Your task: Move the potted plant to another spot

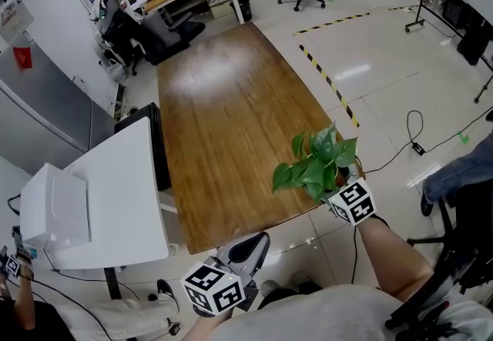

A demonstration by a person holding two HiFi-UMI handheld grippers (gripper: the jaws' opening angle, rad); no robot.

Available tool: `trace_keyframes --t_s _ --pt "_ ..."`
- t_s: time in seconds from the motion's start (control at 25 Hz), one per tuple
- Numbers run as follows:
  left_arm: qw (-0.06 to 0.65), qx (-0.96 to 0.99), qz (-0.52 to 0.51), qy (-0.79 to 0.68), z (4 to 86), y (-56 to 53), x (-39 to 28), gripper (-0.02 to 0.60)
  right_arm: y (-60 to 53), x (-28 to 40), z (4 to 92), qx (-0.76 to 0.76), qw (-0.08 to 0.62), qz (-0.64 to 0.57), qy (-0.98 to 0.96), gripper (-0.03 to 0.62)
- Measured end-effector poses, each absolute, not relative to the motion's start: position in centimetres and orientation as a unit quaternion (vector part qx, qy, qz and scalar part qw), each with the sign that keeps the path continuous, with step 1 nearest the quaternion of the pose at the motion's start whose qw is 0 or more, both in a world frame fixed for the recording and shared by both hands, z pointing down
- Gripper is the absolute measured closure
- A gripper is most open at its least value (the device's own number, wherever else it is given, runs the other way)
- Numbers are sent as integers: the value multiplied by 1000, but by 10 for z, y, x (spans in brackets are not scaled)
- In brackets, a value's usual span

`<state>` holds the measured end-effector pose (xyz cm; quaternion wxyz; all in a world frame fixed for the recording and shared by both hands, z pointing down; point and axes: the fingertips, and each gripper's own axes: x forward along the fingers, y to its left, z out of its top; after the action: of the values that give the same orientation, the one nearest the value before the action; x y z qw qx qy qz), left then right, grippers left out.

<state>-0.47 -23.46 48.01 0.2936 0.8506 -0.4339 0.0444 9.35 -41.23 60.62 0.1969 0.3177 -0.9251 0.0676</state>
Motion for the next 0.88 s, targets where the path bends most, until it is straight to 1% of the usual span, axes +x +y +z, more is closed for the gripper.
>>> trace_keyframes --t_s 0.24,0.36,0.72,0.76,0.8,0.84,0.88 --pt "297 847 43 -438 482 -233 -5 586 -414 93 605 311 201 66 -927 118" --pt "298 846 42 -440 480 -230 -2 586 -412 98 608 311 205 74 -925 85" --pt "291 840 40 -457 471 -214 4 586 -392 127 601 301 190 118 -927 85" --pt "291 839 40 -458 472 -211 6 586 -385 131 598 296 183 129 -929 109" --pt "292 838 40 -458 472 -208 9 586 -378 135 592 291 173 137 -931 149" --pt "292 838 39 -459 472 -206 12 586 -369 139 583 285 160 141 -935 198" --pt "292 838 38 -459 471 -204 15 587 -359 142 571 278 144 143 -939 274"
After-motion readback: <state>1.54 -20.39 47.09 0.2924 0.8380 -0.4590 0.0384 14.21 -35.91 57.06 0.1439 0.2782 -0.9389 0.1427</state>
